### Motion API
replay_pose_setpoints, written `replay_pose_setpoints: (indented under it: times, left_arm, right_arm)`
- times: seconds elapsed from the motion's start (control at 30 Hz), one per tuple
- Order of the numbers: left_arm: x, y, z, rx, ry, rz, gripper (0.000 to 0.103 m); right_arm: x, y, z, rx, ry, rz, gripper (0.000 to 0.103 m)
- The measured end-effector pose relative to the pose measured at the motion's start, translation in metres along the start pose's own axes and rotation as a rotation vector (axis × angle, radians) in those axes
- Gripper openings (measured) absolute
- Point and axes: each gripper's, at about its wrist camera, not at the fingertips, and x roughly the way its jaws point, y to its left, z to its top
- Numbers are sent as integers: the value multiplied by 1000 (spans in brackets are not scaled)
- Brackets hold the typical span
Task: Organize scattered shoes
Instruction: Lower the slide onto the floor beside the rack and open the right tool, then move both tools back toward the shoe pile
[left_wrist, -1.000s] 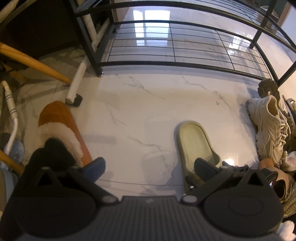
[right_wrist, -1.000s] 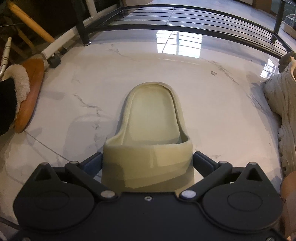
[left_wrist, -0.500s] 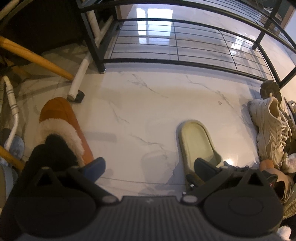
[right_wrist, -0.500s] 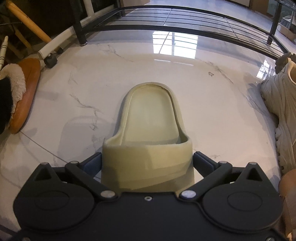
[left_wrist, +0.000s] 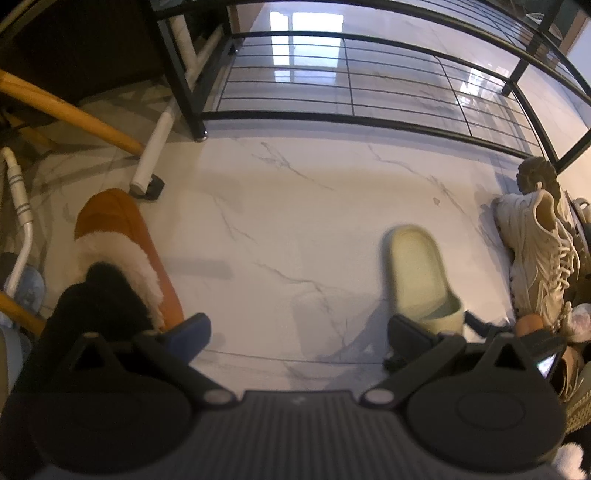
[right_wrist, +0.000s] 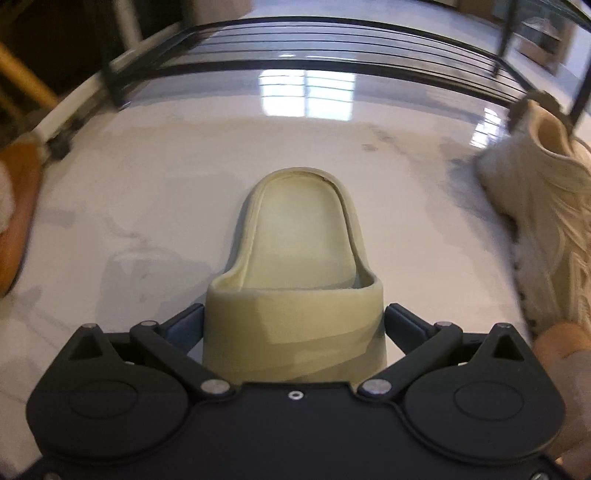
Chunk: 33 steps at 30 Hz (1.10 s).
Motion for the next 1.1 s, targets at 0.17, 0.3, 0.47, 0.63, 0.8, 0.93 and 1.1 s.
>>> replay_pose_setpoints:
  times: [0.17,0.3,0.47,0.63,0.8,0.93,1.1]
  left_arm:
    - [1,-2,0,4,-1,8,102]
    - [2,-4,0,11,-4,15,102]
    - [1,-8,-2,30,-19,22,102]
    - [0,-12,-2,44,-36,25,102]
    - [-2,-13,-3,41,-64,14,102]
    - [-6,-18,-6,30,-111,6,102]
    - [-12,-38,-14,81,-182,21,102]
  right_arm:
    - [7,-19,14,-37,-53,-41,103]
    - [12,-31,21,11,-41,-23,103]
    - [9,-43,25,96,-16,57,103]
    - [-22,-67,23,296,-86,213,103]
    - [-77,-80,6,281,-248,190,103]
    - [-124,-89,-31,208,-381,71,103]
    - [-161,-121,-76,266,-438,-64,103]
